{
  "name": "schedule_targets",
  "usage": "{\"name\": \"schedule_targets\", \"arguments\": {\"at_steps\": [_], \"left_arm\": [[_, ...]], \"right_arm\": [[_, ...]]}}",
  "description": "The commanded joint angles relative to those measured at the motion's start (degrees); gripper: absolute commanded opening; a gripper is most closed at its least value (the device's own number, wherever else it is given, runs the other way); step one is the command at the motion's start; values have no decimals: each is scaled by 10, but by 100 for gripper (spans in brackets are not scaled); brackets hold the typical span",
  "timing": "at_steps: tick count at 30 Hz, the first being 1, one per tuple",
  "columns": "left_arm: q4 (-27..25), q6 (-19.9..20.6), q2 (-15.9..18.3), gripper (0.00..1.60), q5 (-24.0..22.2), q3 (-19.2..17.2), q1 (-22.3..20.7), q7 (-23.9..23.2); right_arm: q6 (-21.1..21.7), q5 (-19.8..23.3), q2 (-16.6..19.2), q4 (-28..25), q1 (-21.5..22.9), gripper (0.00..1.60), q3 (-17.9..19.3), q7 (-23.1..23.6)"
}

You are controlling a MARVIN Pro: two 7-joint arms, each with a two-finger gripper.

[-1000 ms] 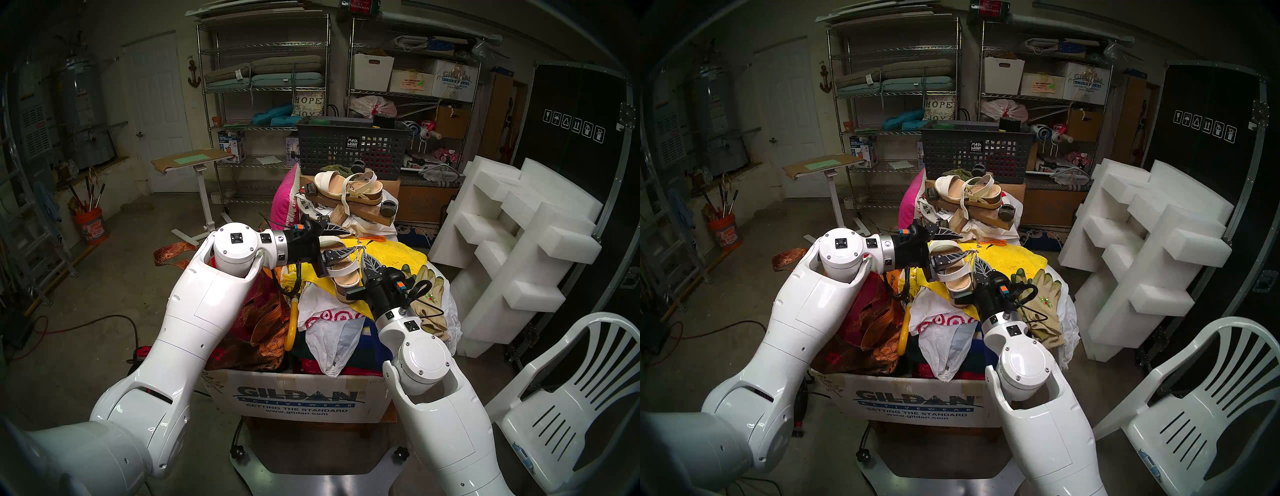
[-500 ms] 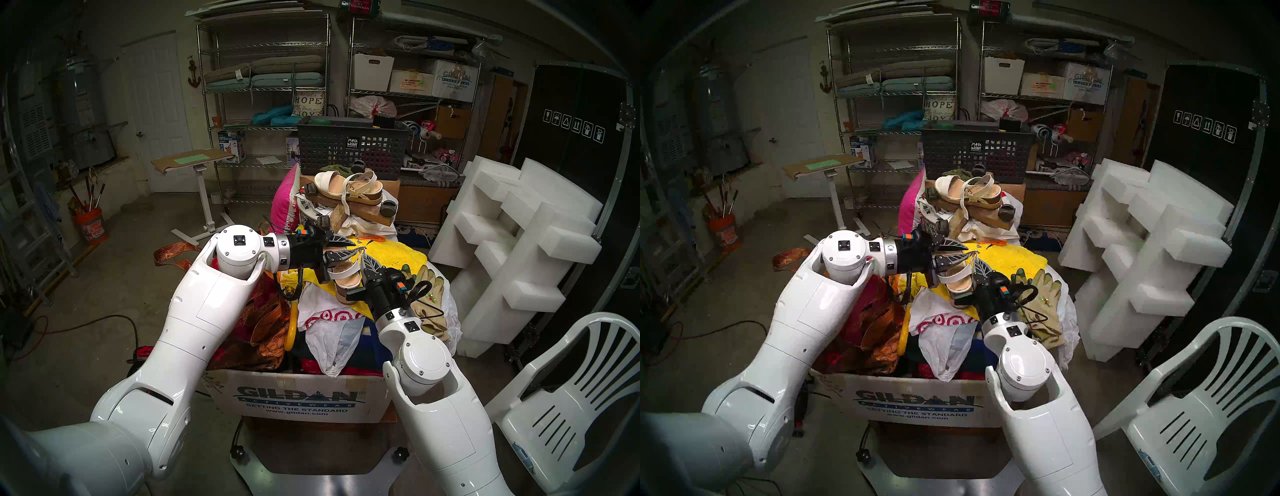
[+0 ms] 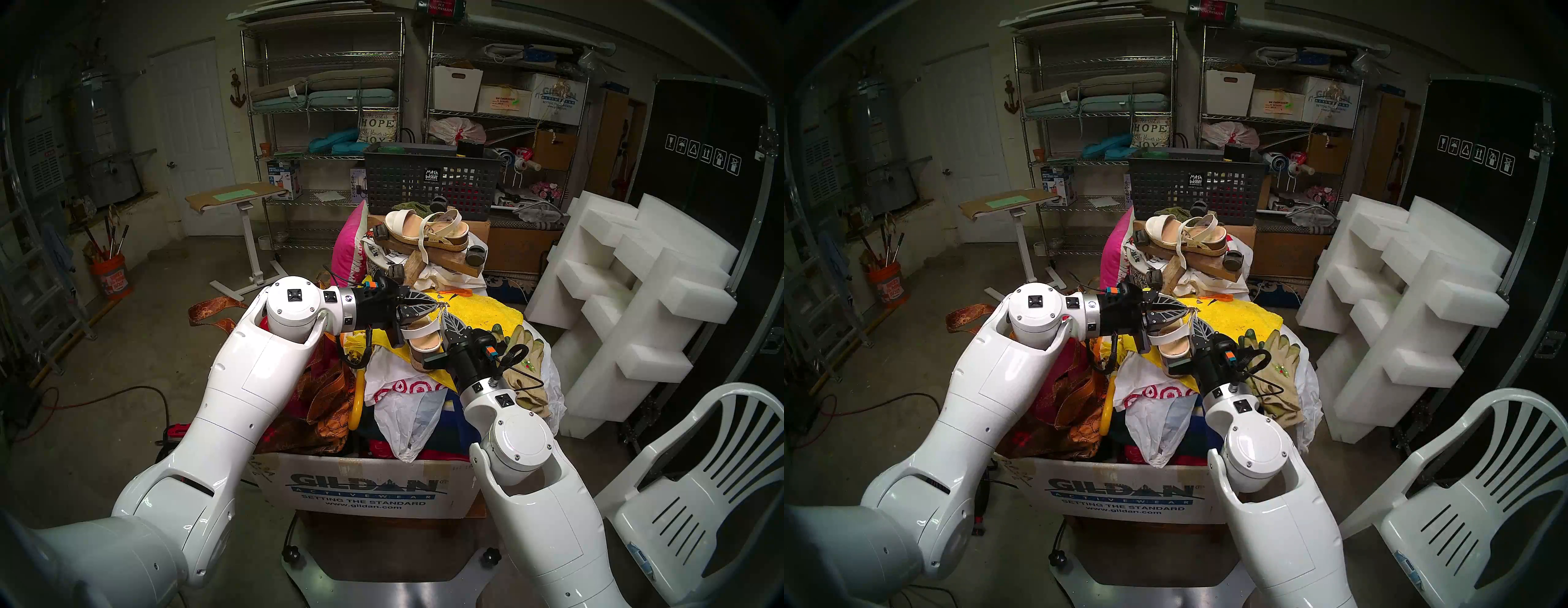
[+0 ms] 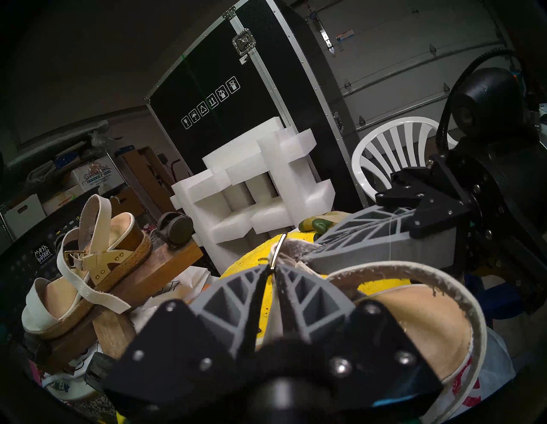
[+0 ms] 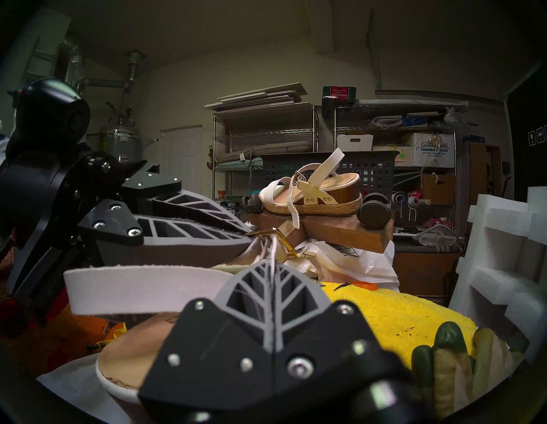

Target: Unbuckle a shoe

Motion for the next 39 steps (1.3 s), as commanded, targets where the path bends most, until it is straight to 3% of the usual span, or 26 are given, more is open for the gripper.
{"name": "schedule_targets", "arguments": {"at_steps": [1, 2, 10, 19, 39], "left_arm": [[0, -13, -7, 22, -10, -5, -9, -2], [1, -15, -6, 0, -11, -5, -10, -4], [4, -41, -2, 0, -27, -9, -11, -30], [2, -44, -3, 0, -24, -10, -10, -39], [2, -35, -4, 0, -26, -17, -10, -65]], "right_arm": [[-3, -1, -1, -15, 5, 0, 0, 0], [-3, -1, -1, -15, 5, 0, 0, 0], [-2, -9, -3, -14, 9, 0, -2, -4], [-5, -25, -6, -10, 20, 0, 0, -18], [12, -48, 12, 7, 55, 0, -5, 15]]}}
